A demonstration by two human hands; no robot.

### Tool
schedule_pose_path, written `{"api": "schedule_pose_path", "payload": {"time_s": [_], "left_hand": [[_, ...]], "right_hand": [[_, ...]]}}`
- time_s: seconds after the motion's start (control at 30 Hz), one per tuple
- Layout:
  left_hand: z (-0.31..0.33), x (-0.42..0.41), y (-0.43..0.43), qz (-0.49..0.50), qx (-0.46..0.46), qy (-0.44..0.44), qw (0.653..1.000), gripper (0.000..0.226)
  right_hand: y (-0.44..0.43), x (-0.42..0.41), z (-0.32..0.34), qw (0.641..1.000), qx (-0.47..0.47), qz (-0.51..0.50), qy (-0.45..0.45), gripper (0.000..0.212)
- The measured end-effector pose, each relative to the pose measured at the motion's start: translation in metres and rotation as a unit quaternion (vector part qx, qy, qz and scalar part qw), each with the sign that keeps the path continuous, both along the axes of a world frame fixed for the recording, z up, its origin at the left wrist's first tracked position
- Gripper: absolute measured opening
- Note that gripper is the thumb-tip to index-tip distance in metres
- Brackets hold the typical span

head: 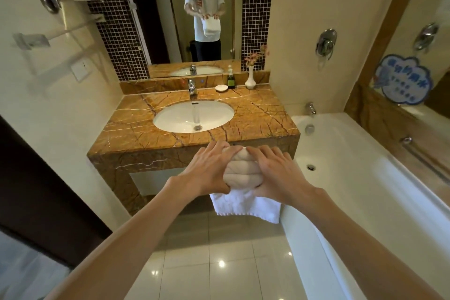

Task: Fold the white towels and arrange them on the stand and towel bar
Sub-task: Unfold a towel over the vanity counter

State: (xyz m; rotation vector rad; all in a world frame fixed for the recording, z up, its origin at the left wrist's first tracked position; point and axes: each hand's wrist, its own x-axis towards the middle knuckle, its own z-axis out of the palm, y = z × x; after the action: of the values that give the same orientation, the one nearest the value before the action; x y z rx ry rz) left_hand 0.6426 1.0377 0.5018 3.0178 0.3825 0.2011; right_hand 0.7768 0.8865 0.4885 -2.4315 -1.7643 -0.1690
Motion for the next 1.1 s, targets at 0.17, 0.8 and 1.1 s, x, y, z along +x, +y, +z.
{"api": "schedule_pose_path", "payload": {"time_s": [0.17, 0.8, 1.1], "left_hand": [[-0.004, 0.034, 0.035, 0.008, 0.006, 0.003, 1.000, 0.098], [-0.018, 0.185, 0.211, -0.034, -0.012, -0.018, 0.999, 0.097], [-0.033, 0.264, 0.265, -0.051, -0.029, -0.005, 0.998, 0.100]], "right_hand": [[0.039, 0.036, -0.002, 1.000, -0.008, 0.009, 0.022, 0.102], [0.203, 0.176, -0.005, 0.999, -0.023, -0.020, 0.019, 0.100], [0.251, 0.247, -0.016, 0.997, -0.031, -0.053, 0.037, 0.092]]}}
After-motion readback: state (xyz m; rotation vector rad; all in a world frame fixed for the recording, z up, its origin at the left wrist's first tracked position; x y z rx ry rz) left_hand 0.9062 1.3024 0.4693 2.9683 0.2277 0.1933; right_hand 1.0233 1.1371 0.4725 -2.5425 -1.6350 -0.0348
